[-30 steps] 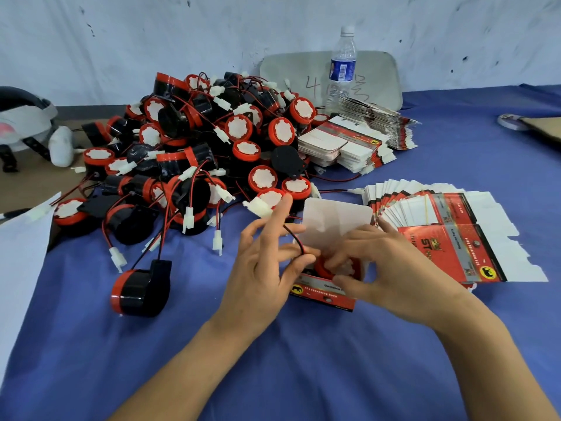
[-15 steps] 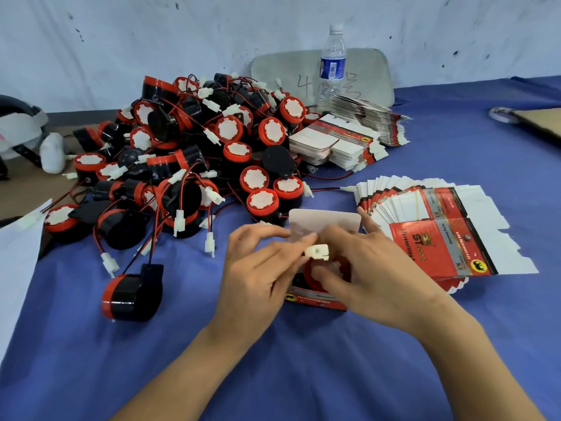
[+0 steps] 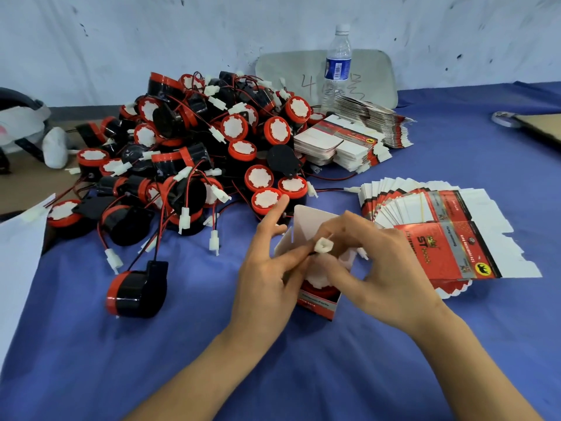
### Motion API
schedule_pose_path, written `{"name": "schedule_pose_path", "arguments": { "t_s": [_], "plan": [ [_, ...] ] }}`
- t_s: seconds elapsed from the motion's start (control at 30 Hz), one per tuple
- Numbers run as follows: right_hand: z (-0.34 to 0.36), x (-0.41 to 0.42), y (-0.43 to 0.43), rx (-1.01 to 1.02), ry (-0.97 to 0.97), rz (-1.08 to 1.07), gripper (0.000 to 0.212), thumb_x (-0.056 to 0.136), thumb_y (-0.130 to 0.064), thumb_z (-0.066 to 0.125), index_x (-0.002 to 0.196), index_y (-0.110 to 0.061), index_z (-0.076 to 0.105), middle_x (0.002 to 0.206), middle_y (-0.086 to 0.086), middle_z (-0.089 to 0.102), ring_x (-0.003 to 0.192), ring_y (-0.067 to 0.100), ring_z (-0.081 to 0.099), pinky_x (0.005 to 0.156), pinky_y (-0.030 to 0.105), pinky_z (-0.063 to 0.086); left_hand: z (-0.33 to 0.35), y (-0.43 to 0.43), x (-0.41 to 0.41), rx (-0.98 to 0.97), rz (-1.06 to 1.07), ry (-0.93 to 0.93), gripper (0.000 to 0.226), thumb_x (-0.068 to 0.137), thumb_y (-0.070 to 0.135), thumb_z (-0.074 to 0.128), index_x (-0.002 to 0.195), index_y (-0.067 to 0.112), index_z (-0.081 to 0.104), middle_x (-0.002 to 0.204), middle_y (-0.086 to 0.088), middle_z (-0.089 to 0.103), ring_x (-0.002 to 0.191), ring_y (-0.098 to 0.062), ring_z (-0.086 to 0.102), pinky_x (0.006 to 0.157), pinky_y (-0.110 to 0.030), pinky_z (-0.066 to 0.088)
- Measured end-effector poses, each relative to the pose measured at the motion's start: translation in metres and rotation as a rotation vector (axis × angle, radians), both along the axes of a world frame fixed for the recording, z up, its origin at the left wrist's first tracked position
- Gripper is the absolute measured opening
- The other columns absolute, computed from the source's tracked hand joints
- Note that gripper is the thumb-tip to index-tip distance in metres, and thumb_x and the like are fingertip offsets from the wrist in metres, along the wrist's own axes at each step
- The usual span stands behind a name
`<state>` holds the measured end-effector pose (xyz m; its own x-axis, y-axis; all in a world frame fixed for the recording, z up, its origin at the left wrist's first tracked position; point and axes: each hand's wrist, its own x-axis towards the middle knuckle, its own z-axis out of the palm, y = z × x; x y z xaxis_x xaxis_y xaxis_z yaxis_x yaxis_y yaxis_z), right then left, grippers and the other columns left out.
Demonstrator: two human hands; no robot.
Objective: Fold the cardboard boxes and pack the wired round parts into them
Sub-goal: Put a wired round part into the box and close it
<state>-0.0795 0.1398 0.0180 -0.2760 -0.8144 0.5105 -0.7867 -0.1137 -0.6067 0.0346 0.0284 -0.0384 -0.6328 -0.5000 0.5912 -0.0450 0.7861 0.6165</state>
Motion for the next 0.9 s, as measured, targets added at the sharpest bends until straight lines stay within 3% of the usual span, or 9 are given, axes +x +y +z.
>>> {"name": "schedule_pose_path", "arguments": {
  "t_s": [0.07,0.2,0.27,0.37,0.5,0.63,0.7,0.77,0.9],
  "plan": [
    [-0.002,0.005,-0.001,-0.061,0.064,-0.016,0.015,0.085,-0.022,0.058,0.085,-0.009,0.065,0.071,-0.007,0.067,0.069,0.008,0.062,0.108,0.036,0.037,0.000,0.000,0.001,0.027,-0.028,0.011,0.027,0.095,0.030,0.055,0.102,0.014,0.076,0.159,-0.001,0.023,0.127,-0.011,0.051,0.092,-0.024,0.051],
    [-0.007,0.012,-0.004,-0.063,0.228,-0.098,0.030,0.086,-0.037,0.058,0.087,-0.009,0.071,0.068,-0.006,0.068,0.068,0.013,0.065,0.109,0.054,0.035,0.003,0.003,0.003,0.094,-0.049,-0.001,0.025,0.089,0.014,0.056,0.103,0.027,0.072,0.159,-0.001,0.022,0.127,0.002,0.047,0.082,-0.033,0.057],
    [-0.008,0.013,-0.006,-0.080,0.236,-0.147,0.027,0.086,-0.034,0.059,0.086,-0.010,0.072,0.069,-0.006,0.069,0.068,0.011,0.065,0.107,0.056,0.037,0.004,0.006,0.003,0.074,-0.030,-0.010,0.024,0.088,0.012,0.056,0.102,0.019,0.075,0.157,-0.004,0.026,0.120,-0.005,0.057,0.082,-0.020,0.054],
    [-0.011,0.013,-0.009,-0.001,0.240,-0.224,0.013,0.079,-0.025,0.068,0.085,-0.014,0.073,0.074,-0.008,0.071,0.075,0.014,0.068,0.104,0.059,0.037,0.004,0.007,0.003,0.173,-0.013,0.028,0.049,0.087,0.007,0.051,0.133,0.023,0.058,0.152,-0.004,0.040,0.098,0.005,0.063,0.078,-0.004,0.043],
    [-0.017,0.012,-0.010,0.117,0.261,-0.297,0.017,0.071,-0.011,0.081,0.085,-0.013,0.071,0.074,-0.004,0.071,0.080,0.021,0.068,0.101,0.063,0.038,0.002,0.001,0.005,0.411,-0.111,0.057,0.086,0.080,0.005,0.046,0.148,0.050,0.019,0.140,0.030,0.044,0.123,0.005,0.049,0.082,-0.029,0.057],
    [-0.018,0.008,-0.011,0.160,0.278,-0.357,0.015,0.072,-0.008,0.079,0.085,-0.008,0.071,0.077,0.002,0.070,0.094,0.025,0.066,0.105,0.064,0.032,-0.003,-0.001,0.002,0.448,-0.115,-0.107,0.092,0.079,0.021,0.056,0.143,0.062,0.006,0.139,0.017,0.050,0.115,-0.035,0.054,0.088,-0.048,0.051],
    [-0.018,0.004,-0.010,0.155,0.289,-0.328,0.013,0.076,-0.008,0.077,0.087,-0.006,0.071,0.082,0.003,0.071,0.099,0.024,0.064,0.105,0.064,0.031,-0.009,-0.003,0.000,0.469,-0.120,-0.165,0.093,0.081,0.024,0.063,0.145,0.059,0.005,0.127,0.008,0.055,0.109,-0.029,0.058,0.093,-0.040,0.051],
    [-0.018,0.001,-0.009,0.166,0.305,-0.285,0.011,0.086,-0.013,0.068,0.095,-0.008,0.071,0.089,0.003,0.071,0.107,0.021,0.057,0.106,0.064,0.029,-0.014,-0.007,0.000,0.465,-0.113,-0.215,0.096,0.083,0.021,0.067,0.149,0.052,0.005,0.113,0.004,0.055,0.096,-0.006,0.060,0.085,-0.021,0.051],
    [-0.017,-0.007,-0.011,0.276,0.199,-0.182,0.022,0.100,-0.018,0.048,0.105,-0.011,0.069,0.100,-0.001,0.067,0.109,0.024,0.050,0.102,0.058,0.033,-0.013,-0.009,-0.001,0.408,-0.134,-0.275,0.100,0.081,0.024,0.073,0.152,0.044,0.005,0.104,0.031,0.048,0.099,-0.005,0.056,0.085,-0.017,0.049]
  ]
}}
